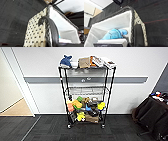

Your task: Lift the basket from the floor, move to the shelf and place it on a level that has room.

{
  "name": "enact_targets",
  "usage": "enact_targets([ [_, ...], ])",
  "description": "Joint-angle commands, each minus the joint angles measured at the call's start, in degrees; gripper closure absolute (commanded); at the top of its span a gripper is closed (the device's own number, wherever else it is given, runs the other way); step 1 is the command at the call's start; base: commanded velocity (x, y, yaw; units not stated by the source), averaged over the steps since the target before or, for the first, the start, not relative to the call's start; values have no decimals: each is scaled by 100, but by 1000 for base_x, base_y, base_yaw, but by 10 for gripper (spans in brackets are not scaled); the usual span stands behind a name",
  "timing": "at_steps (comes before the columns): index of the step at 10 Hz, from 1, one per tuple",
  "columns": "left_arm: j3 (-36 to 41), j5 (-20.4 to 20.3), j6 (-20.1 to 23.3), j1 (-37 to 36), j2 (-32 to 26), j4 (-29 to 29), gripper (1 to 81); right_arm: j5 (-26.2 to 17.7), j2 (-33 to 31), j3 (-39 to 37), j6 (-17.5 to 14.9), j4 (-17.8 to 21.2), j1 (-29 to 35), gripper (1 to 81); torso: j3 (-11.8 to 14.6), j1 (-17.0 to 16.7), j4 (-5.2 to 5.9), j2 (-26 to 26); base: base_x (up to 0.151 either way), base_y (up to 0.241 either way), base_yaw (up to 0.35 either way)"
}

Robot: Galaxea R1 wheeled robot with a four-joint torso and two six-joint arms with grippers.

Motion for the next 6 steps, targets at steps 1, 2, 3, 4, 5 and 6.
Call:
enact_targets([
  [1,149,151,-30,-606,-159,-17,811,-40,-142,130,1,57,690,811,368,-356,0,553,0,0,0],
  [2,149,143,-21,-597,-142,-16,811,-40,-150,130,1,56,690,811,489,-116,0,177,0,0,0],
  [3,132,143,-21,-580,-124,-17,811,-40,-150,121,1,56,682,811,569,-221,0,332,0,0,0],
  [4,123,143,-21,-562,-124,-8,811,-40,-141,121,1,56,673,811,659,-256,0,371,0,0,0],
  [5,114,152,-12,-544,-124,9,811,-40,-141,112,1,56,664,811,765,-290,0,430,0,0,0],
  [6,122,144,5,-509,-132,184,811,-40,-150,120,1,56,655,811,901,-293,0,437,0,0,0],
])
